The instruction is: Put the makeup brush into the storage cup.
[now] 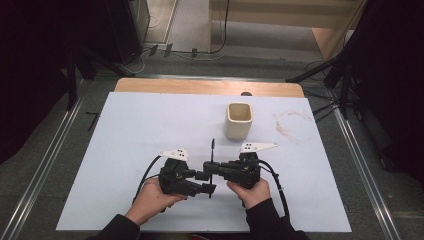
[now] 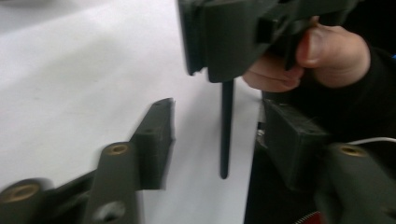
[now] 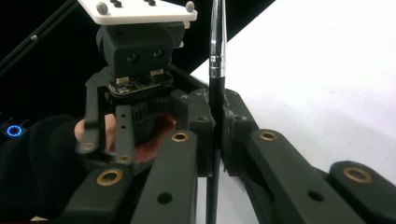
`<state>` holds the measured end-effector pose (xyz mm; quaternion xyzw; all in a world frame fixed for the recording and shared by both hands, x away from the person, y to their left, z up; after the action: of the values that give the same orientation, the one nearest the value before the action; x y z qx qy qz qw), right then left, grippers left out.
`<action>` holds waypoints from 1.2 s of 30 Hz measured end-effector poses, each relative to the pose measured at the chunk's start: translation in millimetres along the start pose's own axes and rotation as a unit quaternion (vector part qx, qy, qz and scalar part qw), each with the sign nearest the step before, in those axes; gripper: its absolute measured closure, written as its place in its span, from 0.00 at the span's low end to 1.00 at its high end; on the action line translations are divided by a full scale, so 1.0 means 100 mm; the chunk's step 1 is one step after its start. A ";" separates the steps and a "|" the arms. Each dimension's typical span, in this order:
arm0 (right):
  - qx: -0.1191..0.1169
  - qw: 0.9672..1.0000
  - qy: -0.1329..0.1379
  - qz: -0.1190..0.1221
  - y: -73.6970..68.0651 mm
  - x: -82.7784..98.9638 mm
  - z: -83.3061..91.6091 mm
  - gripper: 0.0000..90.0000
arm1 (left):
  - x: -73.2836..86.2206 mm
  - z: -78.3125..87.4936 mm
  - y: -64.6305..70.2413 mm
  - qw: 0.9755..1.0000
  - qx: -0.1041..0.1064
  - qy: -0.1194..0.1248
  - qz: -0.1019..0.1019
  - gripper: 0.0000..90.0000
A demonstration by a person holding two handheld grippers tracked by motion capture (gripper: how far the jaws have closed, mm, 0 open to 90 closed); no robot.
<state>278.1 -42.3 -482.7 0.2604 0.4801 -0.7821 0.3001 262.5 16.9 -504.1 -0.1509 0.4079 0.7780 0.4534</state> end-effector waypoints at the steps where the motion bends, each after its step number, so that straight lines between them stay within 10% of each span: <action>1: 0.002 1.000 -0.001 0.001 0.00 0.00 0.00 0.95 | 0.01 0.01 -0.01 1.000 -0.003 -0.002 -0.005 0.39; 8: 0.015 1.000 -0.002 0.004 0.04 0.00 0.04 0.95 | 0.05 0.05 -0.03 1.000 -0.017 -0.007 -0.015 0.39; 18: 0.031 0.999 -0.009 0.005 0.10 0.01 0.08 0.95 | 0.10 0.09 -0.10 0.998 -0.046 -0.018 -0.041 0.12; 36: 0.050 0.999 -0.012 0.004 0.20 0.02 0.14 0.95 | 0.20 0.26 -0.21 0.990 -0.115 -0.024 -0.077 0.12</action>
<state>289.6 -62.6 -490.1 0.2671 0.4354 -0.8074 0.2954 273.0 53.6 -510.6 -0.2143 0.2914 0.7859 0.5016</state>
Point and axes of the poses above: each handheld gripper's, and its own axes: z roughly backward along the jaws, x roughly out of its underside, y roughly to its right, the point moved 10 cm from there along -z, roughly forward along the jaws, and after that the axes turned 11 degrees about -y, right-handed, at the moved point
